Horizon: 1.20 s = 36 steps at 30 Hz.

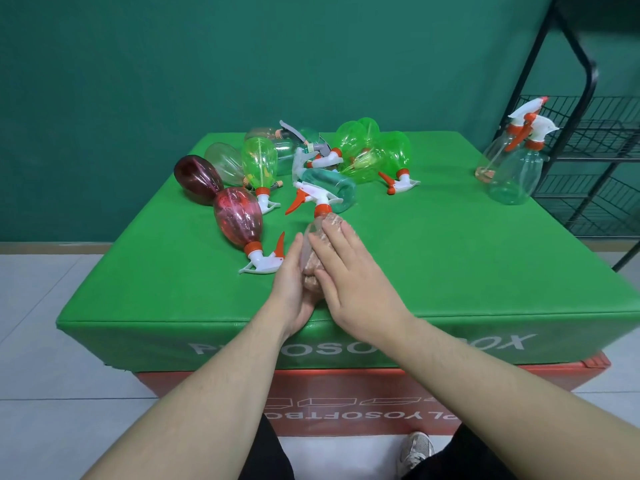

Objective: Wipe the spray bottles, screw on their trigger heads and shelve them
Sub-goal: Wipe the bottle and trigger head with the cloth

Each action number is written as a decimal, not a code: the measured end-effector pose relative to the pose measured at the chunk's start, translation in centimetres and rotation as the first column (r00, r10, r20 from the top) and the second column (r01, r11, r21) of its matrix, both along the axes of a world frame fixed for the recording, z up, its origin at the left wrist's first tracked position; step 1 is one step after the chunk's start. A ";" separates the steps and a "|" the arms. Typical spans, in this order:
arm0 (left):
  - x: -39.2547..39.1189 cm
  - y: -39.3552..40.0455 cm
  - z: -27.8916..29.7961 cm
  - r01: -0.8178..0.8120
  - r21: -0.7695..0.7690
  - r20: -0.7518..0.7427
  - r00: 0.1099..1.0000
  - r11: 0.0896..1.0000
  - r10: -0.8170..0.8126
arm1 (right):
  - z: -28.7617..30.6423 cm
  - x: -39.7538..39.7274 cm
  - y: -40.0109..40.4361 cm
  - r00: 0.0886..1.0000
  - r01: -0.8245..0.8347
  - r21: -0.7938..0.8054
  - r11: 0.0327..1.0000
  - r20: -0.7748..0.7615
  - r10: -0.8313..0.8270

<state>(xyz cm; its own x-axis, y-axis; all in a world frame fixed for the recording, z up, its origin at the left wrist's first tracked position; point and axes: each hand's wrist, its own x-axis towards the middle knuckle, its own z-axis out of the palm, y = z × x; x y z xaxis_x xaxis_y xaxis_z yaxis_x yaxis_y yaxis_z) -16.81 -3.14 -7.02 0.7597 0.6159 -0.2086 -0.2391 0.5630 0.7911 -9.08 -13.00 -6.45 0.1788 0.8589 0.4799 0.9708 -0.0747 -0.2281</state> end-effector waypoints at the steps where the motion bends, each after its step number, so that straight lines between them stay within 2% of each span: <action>1: 0.0 -0.1 0.0 0.009 0.016 -0.004 1.000 1.000 -0.009 | -0.4 0.0 -0.3 1.000 -0.008 0.004 1.000 0.017 0.008; 5: -0.2 -0.2 0.1 0.023 0.060 -0.012 1.000 0.998 -0.022 | -1.4 -0.5 -1.1 0.997 -0.043 0.038 0.998 0.068 0.040; 8: -0.2 0.0 -0.1 0.004 0.013 0.011 1.000 1.000 -0.004 | -1.5 -1.0 -1.6 0.997 -0.051 0.047 0.998 0.052 0.049; 13: -0.2 0.4 -0.5 0.031 0.030 0.028 0.999 0.999 -0.032 | -0.6 -1.6 -1.2 0.972 -0.043 0.135 0.990 -0.224 0.072; 16: -0.4 0.2 -0.3 0.043 0.013 0.036 0.998 0.999 -0.044 | -0.3 -1.8 -0.3 0.952 0.004 0.185 0.983 -0.301 0.053; 22: -0.6 -0.1 0.3 0.038 0.014 0.055 0.998 0.999 -0.039 | 0.7 -1.2 1.4 0.981 0.053 0.190 0.980 -0.194 -0.016; 28: -0.2 0.2 0.2 0.061 0.036 0.017 0.998 0.997 -0.061 | 3.0 0.8 2.7 0.961 0.117 0.123 0.985 -0.264 -0.082; 33: -0.3 0.3 0.0 0.031 0.014 0.011 0.999 0.999 -0.031 | 4.1 0.9 4.5 0.930 0.261 0.070 0.963 -0.288 -0.231; 36: -0.2 0.4 -0.1 0.006 -0.013 0.024 1.000 1.000 -0.005 | 3.9 0.7 4.9 0.929 0.254 0.075 0.964 -0.295 -0.222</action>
